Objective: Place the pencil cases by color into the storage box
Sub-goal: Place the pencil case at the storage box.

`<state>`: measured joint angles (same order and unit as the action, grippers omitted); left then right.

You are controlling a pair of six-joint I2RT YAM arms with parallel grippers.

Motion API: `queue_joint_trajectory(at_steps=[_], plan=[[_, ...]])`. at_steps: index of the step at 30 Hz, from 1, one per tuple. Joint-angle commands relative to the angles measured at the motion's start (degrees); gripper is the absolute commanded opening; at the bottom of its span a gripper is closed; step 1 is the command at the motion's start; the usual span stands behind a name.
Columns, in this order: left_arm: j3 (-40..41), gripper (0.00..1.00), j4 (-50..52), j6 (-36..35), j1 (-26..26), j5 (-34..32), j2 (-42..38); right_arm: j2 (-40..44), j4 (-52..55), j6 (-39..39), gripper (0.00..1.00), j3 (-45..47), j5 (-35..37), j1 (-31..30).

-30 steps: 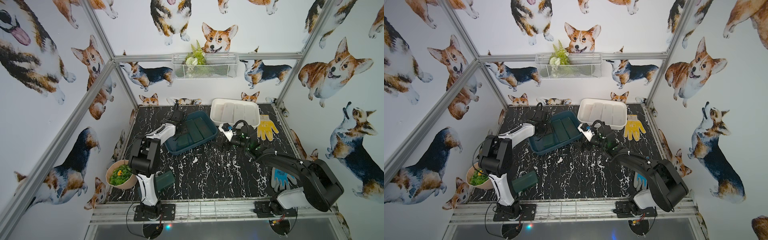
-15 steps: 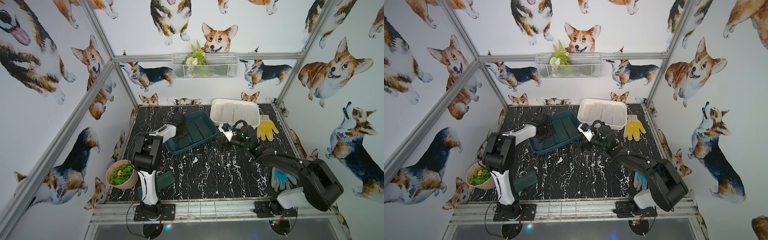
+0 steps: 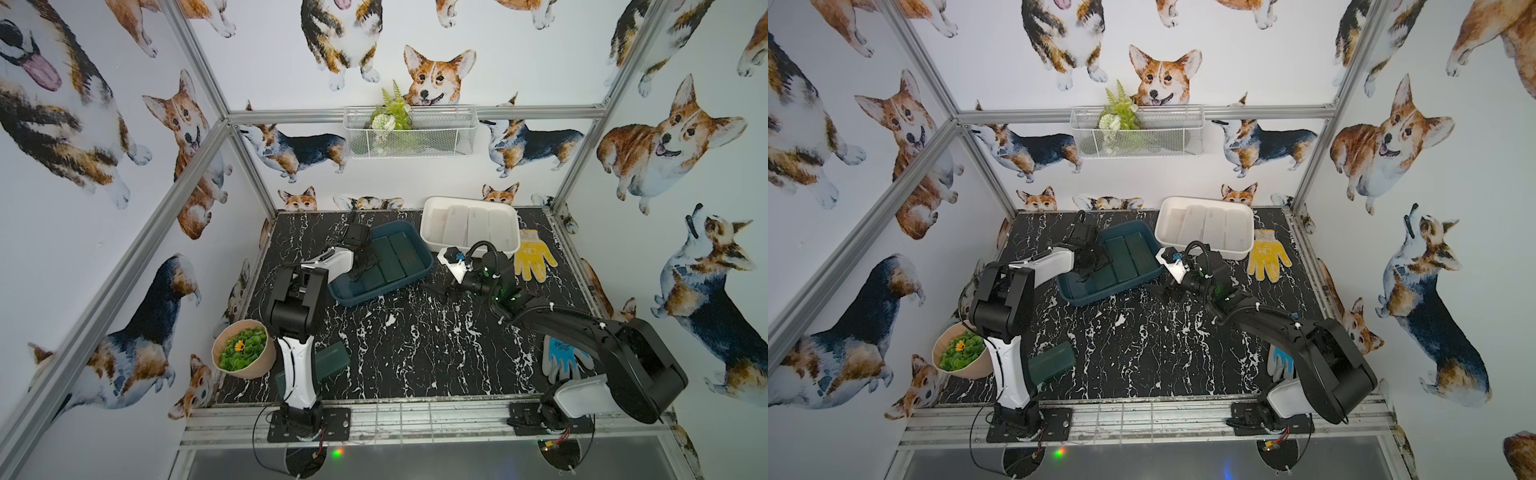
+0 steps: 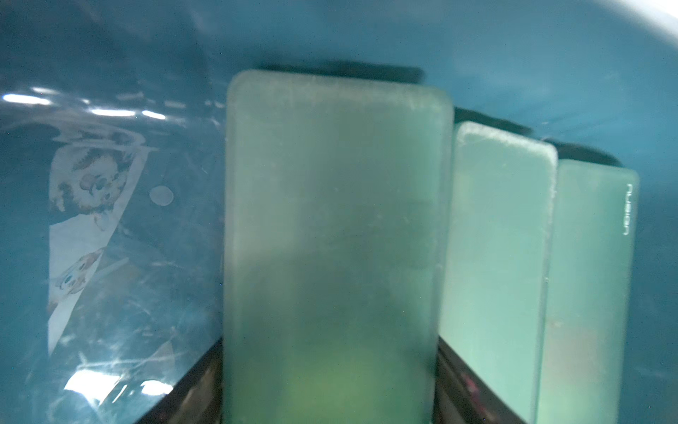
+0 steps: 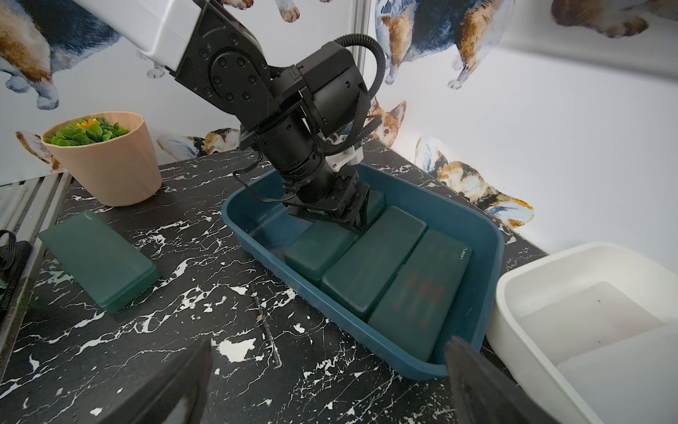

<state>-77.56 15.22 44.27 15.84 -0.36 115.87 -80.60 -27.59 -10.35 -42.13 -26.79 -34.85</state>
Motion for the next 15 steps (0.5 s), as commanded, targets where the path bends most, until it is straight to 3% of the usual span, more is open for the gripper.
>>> queue_joint_trajectory(at_steps=[1,15], plan=[[-0.1,0.93,-1.4,0.9,0.1,2.6,-0.9,-1.0,-1.6,-1.2,1.0,-0.7,-0.6,0.4],[2.8,1.0,3.2,-7.3,0.5,0.6,-8.5,-2.7,-1.8,-1.0,1.0,-1.1,-1.7,0.7]])
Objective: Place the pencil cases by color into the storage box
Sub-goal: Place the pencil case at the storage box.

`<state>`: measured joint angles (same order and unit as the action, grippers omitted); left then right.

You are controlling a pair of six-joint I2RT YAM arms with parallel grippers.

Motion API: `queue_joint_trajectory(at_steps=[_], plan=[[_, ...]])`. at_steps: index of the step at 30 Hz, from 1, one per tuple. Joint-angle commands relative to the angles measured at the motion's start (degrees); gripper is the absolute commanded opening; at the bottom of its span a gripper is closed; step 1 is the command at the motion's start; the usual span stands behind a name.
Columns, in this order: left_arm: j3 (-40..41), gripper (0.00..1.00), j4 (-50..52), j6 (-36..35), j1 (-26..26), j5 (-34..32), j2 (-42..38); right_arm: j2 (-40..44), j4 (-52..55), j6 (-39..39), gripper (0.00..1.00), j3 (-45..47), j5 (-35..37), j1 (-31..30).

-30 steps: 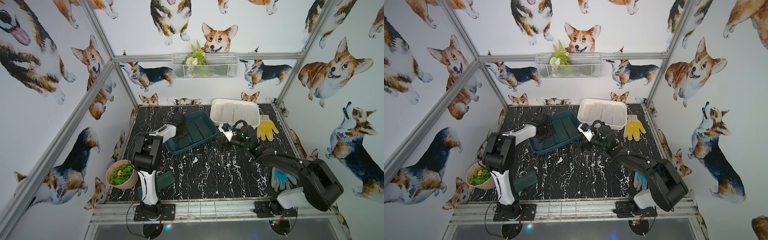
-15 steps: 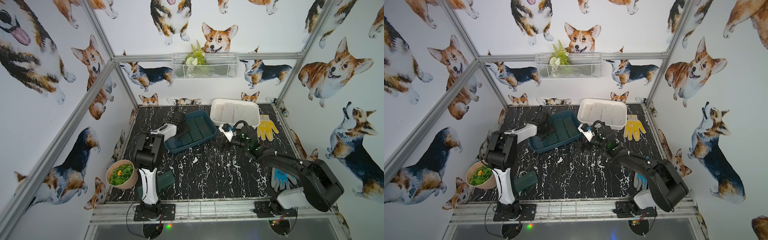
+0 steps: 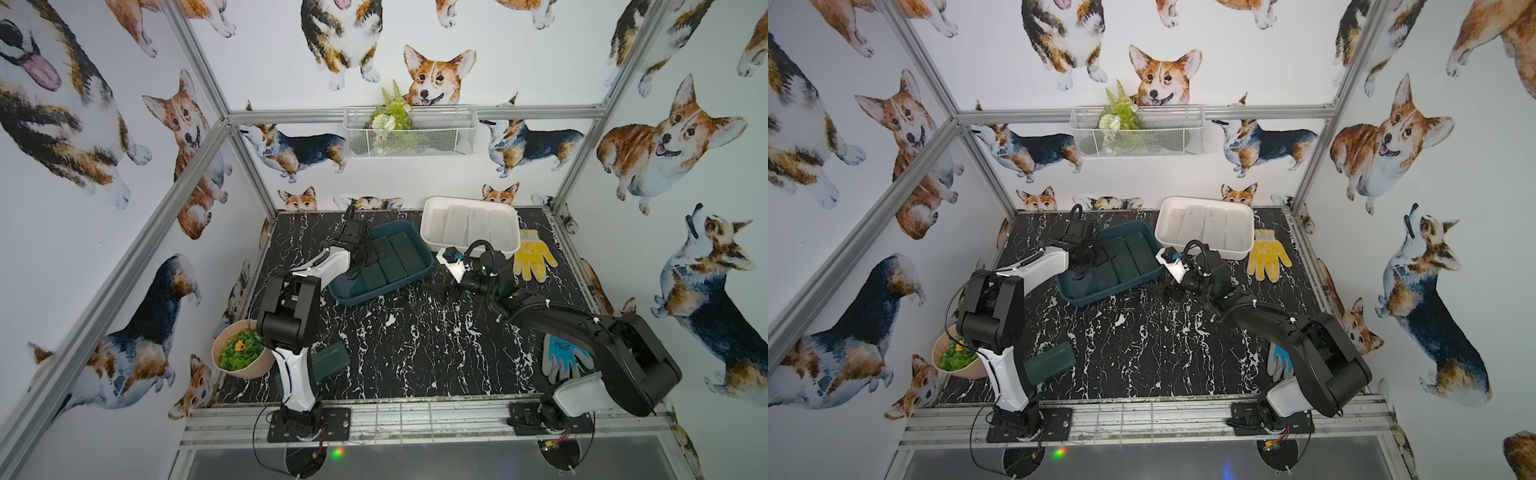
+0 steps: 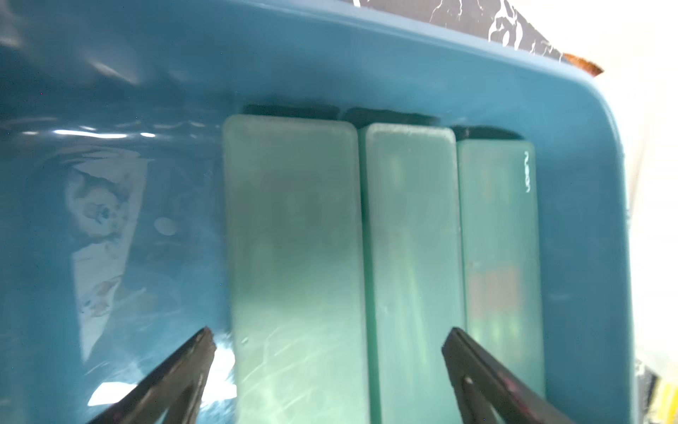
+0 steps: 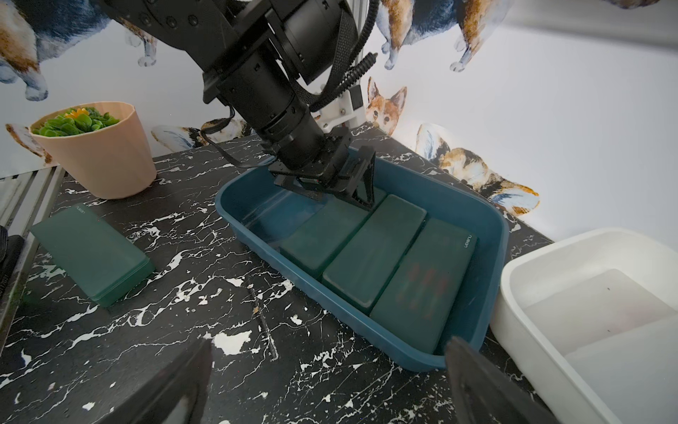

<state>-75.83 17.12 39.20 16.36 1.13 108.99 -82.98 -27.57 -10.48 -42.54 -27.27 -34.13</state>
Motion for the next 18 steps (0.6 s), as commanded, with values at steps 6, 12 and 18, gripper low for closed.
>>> queue_joint_trajectory(at_steps=[6,12,18], plan=[[3.4,1.0,2.4,-5.5,0.0,-1.1,-6.8,-1.0,-1.5,-1.0,1.0,-1.0,-2.2,0.0],[5.7,1.0,5.3,-9.0,-0.6,-3.0,-14.4,-2.5,-1.7,-0.6,1.0,-1.8,-4.7,-0.3],[10.4,1.0,7.2,-7.9,-3.8,-2.5,-23.7,-5.2,0.5,-5.5,1.0,-4.4,-6.3,-6.3]])
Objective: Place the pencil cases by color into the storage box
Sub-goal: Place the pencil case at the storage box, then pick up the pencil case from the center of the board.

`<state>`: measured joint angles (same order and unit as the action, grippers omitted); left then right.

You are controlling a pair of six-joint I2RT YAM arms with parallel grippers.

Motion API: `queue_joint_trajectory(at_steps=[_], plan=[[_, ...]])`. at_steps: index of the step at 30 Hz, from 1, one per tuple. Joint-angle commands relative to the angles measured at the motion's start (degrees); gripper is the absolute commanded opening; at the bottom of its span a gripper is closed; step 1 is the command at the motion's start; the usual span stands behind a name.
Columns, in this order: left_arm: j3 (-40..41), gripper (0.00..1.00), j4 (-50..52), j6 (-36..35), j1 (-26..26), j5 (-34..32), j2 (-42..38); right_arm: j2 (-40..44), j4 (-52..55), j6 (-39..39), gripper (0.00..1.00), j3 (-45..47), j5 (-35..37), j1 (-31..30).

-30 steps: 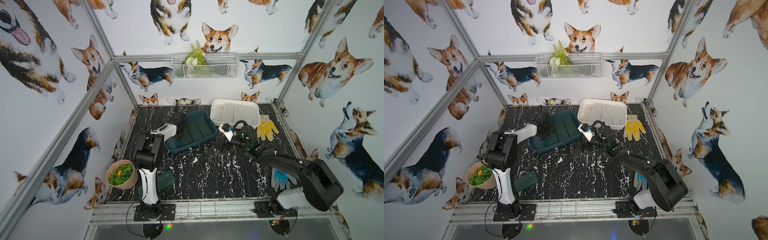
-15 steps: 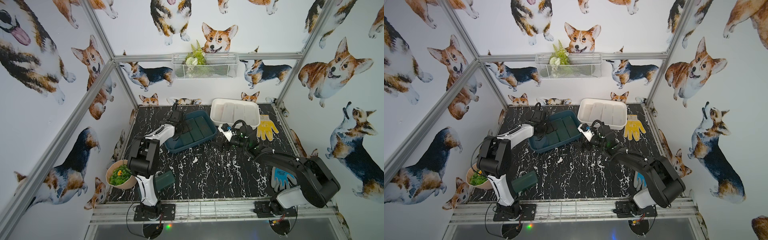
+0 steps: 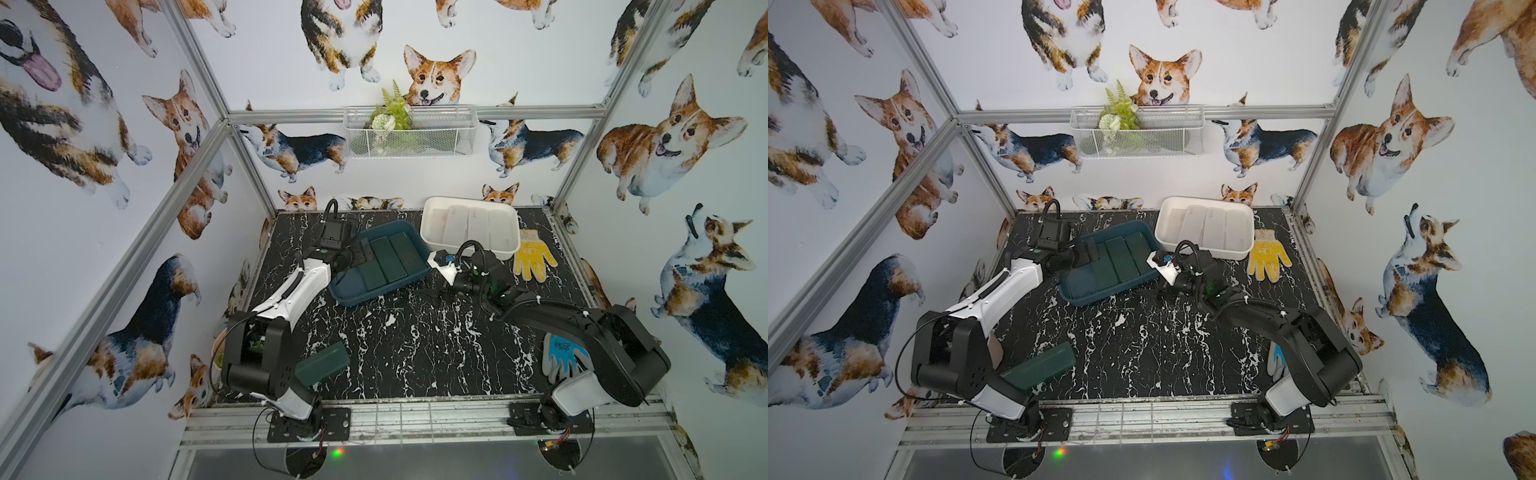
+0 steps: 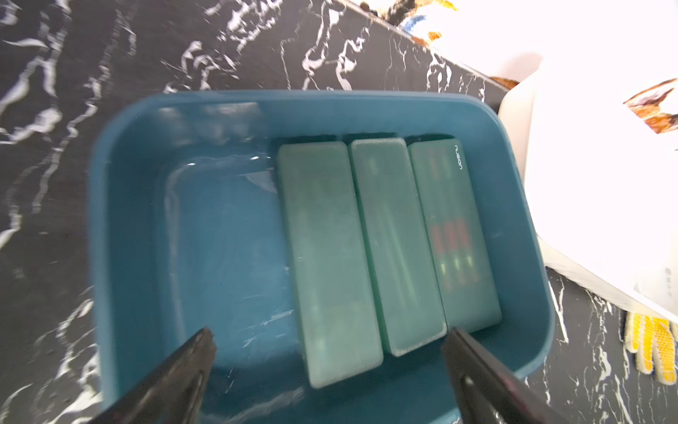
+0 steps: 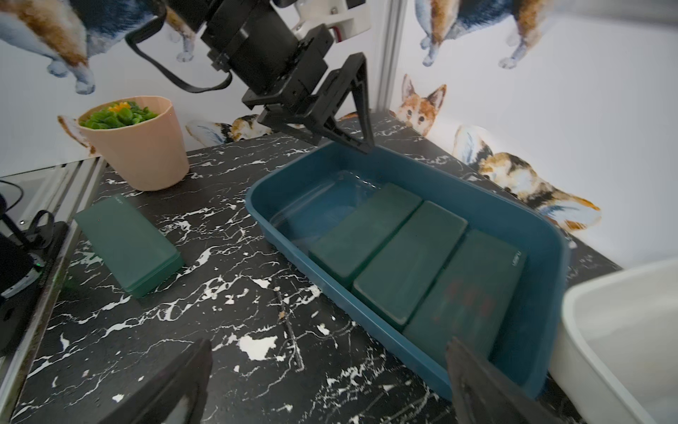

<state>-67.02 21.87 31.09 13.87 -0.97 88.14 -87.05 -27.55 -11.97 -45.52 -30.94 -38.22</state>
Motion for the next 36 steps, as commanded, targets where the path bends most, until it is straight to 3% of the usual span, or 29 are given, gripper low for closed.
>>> queue_joint_trajectory(at_steps=[1,5,11,19,25,36], plan=[[2.3,1.0,2.8,0.4,-1.8,-0.1,-4.1,-1.9,0.6,-4.8,1.0,-1.9,-3.5,-3.3],[3.4,1.0,8.2,0.5,-2.4,-3.0,-9.8,-6.4,1.4,-8.6,1.0,-4.9,-6.3,-8.6],[2.5,1.0,18.5,-0.1,-4.2,-7.4,-16.9,-17.0,5.3,-13.9,1.0,-14.3,-4.7,-19.1],[3.6,1.0,24.1,1.8,-12.7,-0.9,-21.7,-29.5,11.6,-20.7,1.0,-25.3,-1.4,-28.9],[5.7,1.0,23.0,4.2,-15.1,2.1,-24.3,-34.7,14.7,-22.1,1.0,-30.9,-2.0,-31.1],[7.8,1.0,21.9,5.1,-15.6,1.7,-25.5,-42.6,22.4,-22.0,1.0,-40.8,-1.5,-31.3]])
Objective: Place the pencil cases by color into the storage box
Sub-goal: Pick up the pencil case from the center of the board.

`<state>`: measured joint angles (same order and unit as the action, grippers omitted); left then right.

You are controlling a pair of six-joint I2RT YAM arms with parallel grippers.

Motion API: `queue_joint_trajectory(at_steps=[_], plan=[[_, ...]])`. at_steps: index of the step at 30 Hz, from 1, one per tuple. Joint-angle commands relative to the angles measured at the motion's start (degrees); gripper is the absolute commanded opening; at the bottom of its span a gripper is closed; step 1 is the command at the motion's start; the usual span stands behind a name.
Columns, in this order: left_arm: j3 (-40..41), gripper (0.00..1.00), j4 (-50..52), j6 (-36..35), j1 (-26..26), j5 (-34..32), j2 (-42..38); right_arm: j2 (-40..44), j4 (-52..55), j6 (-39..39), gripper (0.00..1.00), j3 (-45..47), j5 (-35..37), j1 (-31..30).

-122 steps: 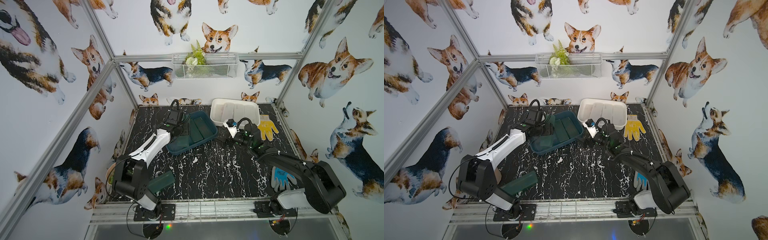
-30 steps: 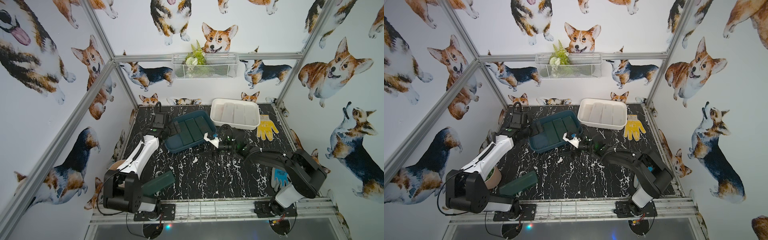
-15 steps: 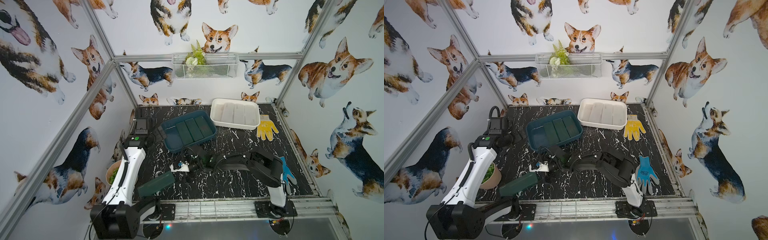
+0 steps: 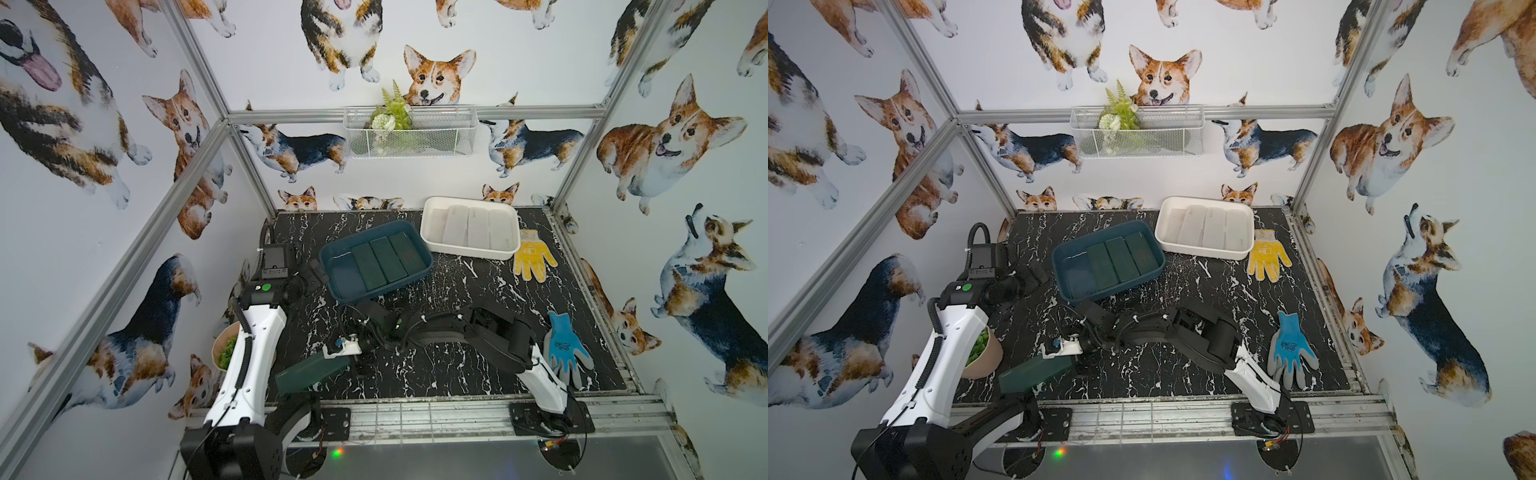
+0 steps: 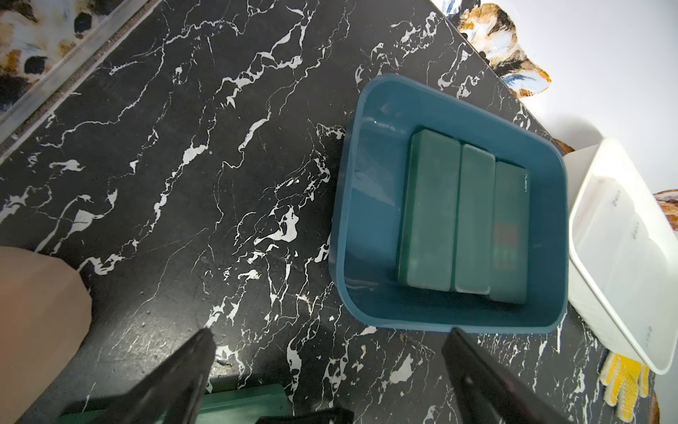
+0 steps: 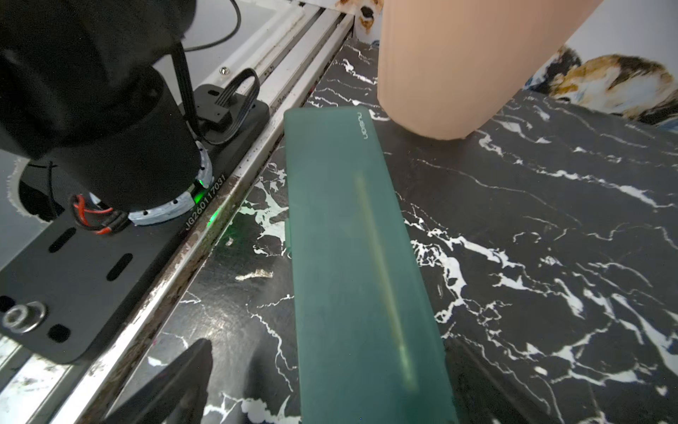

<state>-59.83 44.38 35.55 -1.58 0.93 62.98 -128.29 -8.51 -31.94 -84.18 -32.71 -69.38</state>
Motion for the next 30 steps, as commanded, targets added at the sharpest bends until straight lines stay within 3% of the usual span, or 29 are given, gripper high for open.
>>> queue_joint_trajectory(at_steps=[1,17,30], plan=[[0.8,1.0,-0.8,0.7,-0.2,-0.1,-0.4,-1.8,3.9,-2.0,1.0,-2.7,0.4,-0.1],[2.7,1.0,-2.9,2.1,-0.9,0.0,-0.9,-8.5,7.1,-1.8,0.99,-9.9,6.4,-0.1],[3.3,1.0,-3.5,4.6,-1.1,0.0,-3.8,-6.3,3.0,-0.8,0.79,-5.8,11.7,-0.1]])
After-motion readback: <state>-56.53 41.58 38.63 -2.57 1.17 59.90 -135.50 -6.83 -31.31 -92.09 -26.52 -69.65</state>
